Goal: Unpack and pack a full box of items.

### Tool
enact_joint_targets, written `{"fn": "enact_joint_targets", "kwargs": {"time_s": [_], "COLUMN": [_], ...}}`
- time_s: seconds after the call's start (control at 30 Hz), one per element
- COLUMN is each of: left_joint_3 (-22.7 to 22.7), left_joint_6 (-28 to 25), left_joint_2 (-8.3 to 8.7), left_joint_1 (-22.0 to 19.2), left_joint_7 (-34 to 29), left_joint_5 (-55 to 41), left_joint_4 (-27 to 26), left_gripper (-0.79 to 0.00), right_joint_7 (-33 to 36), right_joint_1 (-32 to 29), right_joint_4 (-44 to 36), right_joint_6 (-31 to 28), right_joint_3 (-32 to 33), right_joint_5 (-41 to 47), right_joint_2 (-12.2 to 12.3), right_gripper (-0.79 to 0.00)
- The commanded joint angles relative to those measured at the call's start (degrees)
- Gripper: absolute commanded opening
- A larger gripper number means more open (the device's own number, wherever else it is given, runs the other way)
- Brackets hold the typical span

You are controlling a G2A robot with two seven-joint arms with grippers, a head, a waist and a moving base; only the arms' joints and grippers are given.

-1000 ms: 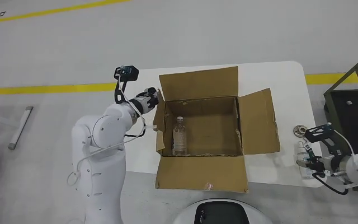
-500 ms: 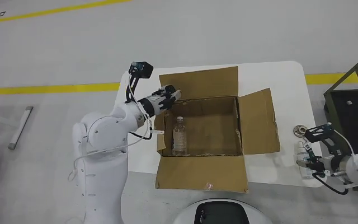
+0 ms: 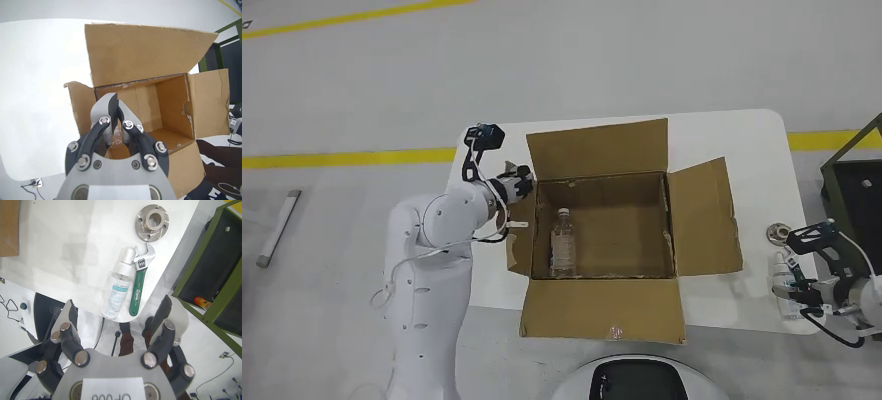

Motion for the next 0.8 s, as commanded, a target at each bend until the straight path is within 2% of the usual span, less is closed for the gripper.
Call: {"fn": "enact_joint_targets", "kwargs": {"time_s": [0.0, 0.67, 0.77], "left_joint_3": [-0.19, 0.08, 0.18], "left_joint_6": [0.49, 1.34, 1.77], "left_joint_2": [0.1, 1.32, 1.46], "left_joint_1": [0.36, 2.03, 1.89], "left_joint_7": [0.42, 4.0, 4.34], "left_joint_5": [-0.45, 1.83, 2.31], "left_joint_4": [-0.28, 2.76, 3.09], "left_gripper": [-0.785, -0.785, -0.739], "right_joint_7": [0.0, 0.0, 0.0], "right_joint_1": [0.0, 0.0, 0.0], "right_joint_4": [0.0, 0.0, 0.0], "right_joint_6": [0.0, 0.0, 0.0], "right_joint_3": [0.0, 0.0, 0.0], "right_joint_5": [0.0, 0.0, 0.0], "right_joint_2": [0.0, 0.0, 0.0], "right_gripper": [0.0, 0.0, 0.0]}}
